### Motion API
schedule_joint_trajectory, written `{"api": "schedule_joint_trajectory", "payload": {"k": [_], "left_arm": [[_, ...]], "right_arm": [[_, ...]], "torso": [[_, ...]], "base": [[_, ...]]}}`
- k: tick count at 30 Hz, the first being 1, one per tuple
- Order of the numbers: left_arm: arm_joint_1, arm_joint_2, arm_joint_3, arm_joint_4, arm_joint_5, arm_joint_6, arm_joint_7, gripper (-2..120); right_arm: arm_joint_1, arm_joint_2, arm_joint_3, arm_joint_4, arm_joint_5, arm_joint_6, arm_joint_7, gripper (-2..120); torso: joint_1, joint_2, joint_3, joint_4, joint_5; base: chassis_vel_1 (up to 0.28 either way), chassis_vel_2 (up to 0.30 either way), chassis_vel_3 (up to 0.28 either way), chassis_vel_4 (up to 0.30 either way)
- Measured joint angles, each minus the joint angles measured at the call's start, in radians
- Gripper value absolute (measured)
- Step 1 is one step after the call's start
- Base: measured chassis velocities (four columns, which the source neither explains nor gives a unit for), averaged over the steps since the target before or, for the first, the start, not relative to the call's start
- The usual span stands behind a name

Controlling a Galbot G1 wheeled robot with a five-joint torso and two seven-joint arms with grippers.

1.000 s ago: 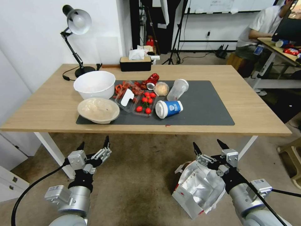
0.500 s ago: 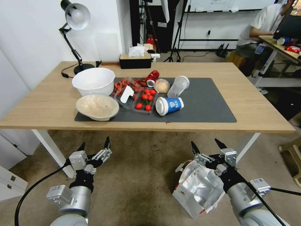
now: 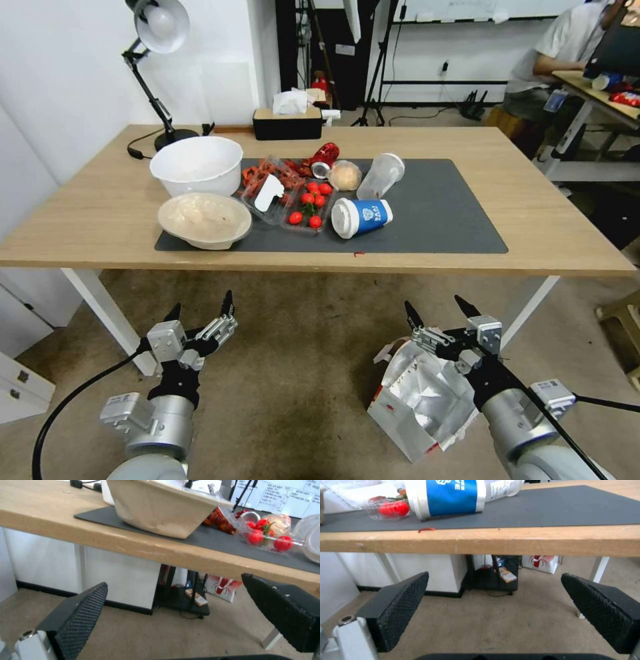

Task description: Pick up the food delivery bag from the floor and place it on the table.

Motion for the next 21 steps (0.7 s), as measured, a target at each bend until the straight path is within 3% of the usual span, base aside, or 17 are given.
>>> {"api": "schedule_joint_trajectory", "payload": {"k": [21], "left_arm": [[0.001, -0.005, -0.001, 0.000, -0.002, -0.003, 0.001, 100]], "right_arm": [[0.004, -0.006, -0.001, -0.003, 0.002, -0.004, -0.012, 100]], "torso": [[-0.037, -0.093, -0.055, 0.0000, 0.0000]], "base": [[0.000, 0.000, 0.000, 0.000]]}}
